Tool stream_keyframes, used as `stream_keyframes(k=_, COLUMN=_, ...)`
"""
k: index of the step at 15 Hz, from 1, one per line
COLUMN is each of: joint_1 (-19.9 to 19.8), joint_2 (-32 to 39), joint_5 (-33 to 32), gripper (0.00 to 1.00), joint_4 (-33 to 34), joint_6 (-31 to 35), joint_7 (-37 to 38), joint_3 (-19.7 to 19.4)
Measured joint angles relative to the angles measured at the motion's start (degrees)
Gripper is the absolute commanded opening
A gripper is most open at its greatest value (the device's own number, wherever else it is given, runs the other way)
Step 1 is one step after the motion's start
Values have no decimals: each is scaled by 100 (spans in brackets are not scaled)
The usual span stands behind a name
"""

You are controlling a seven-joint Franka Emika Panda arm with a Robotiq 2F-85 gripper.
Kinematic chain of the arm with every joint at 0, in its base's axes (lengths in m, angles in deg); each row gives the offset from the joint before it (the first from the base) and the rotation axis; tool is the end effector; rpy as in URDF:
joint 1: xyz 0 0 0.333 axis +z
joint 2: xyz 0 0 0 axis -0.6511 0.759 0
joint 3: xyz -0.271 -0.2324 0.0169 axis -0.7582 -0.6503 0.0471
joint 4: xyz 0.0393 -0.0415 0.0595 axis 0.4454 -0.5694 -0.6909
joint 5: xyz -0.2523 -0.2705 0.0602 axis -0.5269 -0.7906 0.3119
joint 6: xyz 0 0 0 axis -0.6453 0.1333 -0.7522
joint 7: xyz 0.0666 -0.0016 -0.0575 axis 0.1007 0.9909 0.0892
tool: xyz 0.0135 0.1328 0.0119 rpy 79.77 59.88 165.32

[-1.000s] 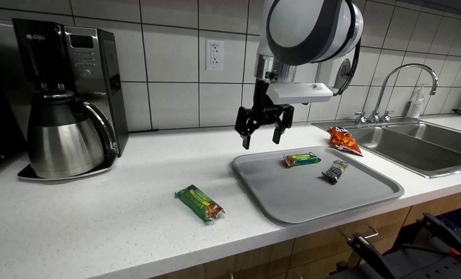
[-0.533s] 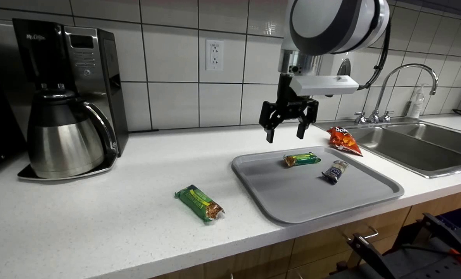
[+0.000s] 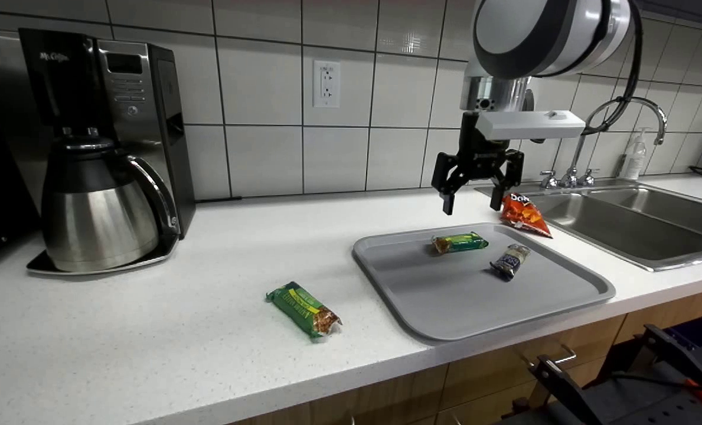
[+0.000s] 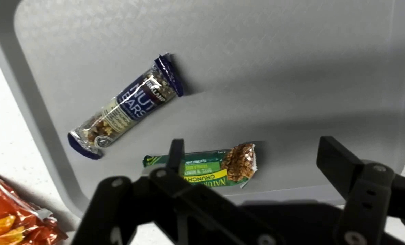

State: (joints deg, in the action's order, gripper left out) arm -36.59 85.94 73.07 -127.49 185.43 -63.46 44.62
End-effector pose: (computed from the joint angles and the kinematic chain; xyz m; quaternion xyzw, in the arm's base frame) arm 0.4277 0.0375 0.2944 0.9988 -0.0317 0.0187 0.0334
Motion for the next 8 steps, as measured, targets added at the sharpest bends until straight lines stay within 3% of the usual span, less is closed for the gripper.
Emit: stream_keyframes(k=8, joint_1=-453, joint_2=-5, joint_5=-91, gripper=100, joint_4=-9, joint_6=-79, joint_7=54, joint_3=-330)
